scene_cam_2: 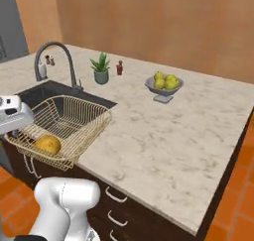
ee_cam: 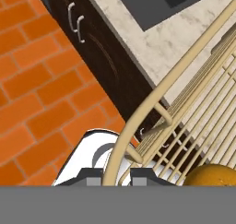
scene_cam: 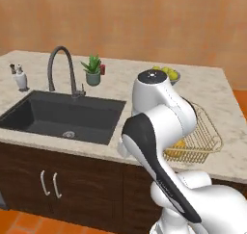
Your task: Open the cabinet, pick up the bread from the cabinet and place it in the basket. Then move the basket to the dining counter.
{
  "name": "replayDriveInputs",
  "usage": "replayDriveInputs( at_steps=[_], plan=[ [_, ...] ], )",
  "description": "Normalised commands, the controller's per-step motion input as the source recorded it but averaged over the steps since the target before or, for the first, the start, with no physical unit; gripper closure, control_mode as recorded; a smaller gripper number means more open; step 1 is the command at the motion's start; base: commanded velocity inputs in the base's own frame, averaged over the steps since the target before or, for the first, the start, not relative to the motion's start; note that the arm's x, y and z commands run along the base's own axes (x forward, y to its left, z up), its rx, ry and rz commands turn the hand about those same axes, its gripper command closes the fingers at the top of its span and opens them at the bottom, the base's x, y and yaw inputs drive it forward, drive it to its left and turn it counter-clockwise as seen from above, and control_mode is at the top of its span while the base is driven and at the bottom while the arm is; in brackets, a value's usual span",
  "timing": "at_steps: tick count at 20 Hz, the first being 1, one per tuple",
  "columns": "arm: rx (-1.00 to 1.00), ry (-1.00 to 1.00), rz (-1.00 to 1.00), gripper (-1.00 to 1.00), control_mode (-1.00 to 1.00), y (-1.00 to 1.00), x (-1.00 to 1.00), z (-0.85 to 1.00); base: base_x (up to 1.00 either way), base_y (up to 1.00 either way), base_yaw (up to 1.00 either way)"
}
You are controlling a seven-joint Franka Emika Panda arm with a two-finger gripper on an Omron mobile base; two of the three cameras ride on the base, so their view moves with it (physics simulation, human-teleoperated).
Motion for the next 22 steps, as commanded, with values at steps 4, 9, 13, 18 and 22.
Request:
replayDriveInputs(
  at_steps=[4,9,13,18,22],
  plan=[
    [0.0,0.0,0.0,1.0,1.0,0.0,0.0,0.0,-0.05,0.34,-0.68],
    [0.0,0.0,0.0,1.0,1.0,0.0,0.0,0.0,-0.59,-0.03,-0.74],
    [0.0,0.0,0.0,1.0,1.0,0.0,0.0,0.0,-0.02,0.11,-0.15],
    [0.0,0.0,0.0,1.0,1.0,0.0,0.0,0.0,0.37,0.23,0.03],
    [0.0,0.0,0.0,1.0,1.0,0.0,0.0,0.0,0.7,0.28,-0.02]
  ],
)
